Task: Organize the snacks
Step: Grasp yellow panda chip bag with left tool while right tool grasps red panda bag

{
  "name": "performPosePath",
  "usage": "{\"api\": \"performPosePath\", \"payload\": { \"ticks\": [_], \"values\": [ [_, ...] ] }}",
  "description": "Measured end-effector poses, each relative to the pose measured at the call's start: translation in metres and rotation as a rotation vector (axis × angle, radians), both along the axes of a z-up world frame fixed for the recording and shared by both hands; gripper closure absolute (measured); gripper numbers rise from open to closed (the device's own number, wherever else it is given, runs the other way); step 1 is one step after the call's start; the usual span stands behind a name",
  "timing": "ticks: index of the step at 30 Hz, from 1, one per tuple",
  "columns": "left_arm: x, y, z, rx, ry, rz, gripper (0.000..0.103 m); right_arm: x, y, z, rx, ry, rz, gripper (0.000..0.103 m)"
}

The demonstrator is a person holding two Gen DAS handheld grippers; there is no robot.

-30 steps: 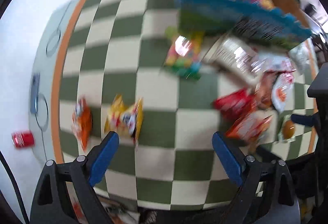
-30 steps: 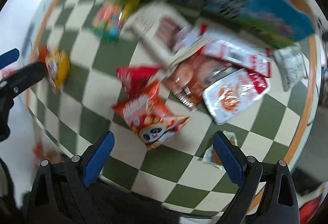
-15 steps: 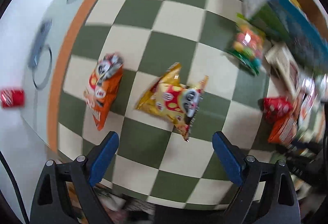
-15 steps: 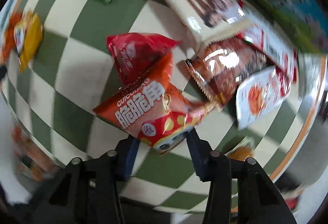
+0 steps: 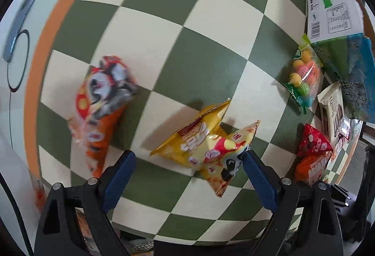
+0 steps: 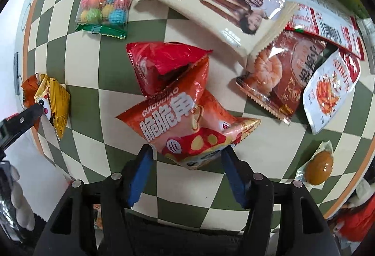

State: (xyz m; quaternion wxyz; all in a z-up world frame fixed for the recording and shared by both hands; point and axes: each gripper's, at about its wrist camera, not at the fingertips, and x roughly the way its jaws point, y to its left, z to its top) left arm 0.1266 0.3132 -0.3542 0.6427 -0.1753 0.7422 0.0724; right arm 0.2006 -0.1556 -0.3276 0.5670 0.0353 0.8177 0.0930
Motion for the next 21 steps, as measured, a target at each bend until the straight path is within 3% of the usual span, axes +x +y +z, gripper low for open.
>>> {"api": "performPosePath", "payload": {
  "ticks": [6,10,12,15,21],
  "values": [
    [0.014,-0.020,-0.016,-0.002,0.002,-0.067,0.009,0.000,0.020,-0.011,-0.038,0.007,0.026,0.037],
    [0.022,-0.038,-0.006,0.013,-0.033,-0.105,0.035,0.001,0.026,-0.024,-0.056,-0.012,0.028,0.039],
    [0.024,-0.049,-0.001,0.053,-0.048,-0.140,0.044,0.000,0.028,-0.028,-0.063,-0.027,0.019,0.048],
    [0.021,-0.065,0.002,0.073,-0.055,-0.172,0.045,-0.001,0.029,-0.021,-0.051,-0.065,0.009,0.054],
    [0.003,-0.109,0.015,0.062,-0.075,-0.212,0.046,-0.004,0.023,-0.008,-0.014,-0.115,-0.022,0.058]
  ]
}}
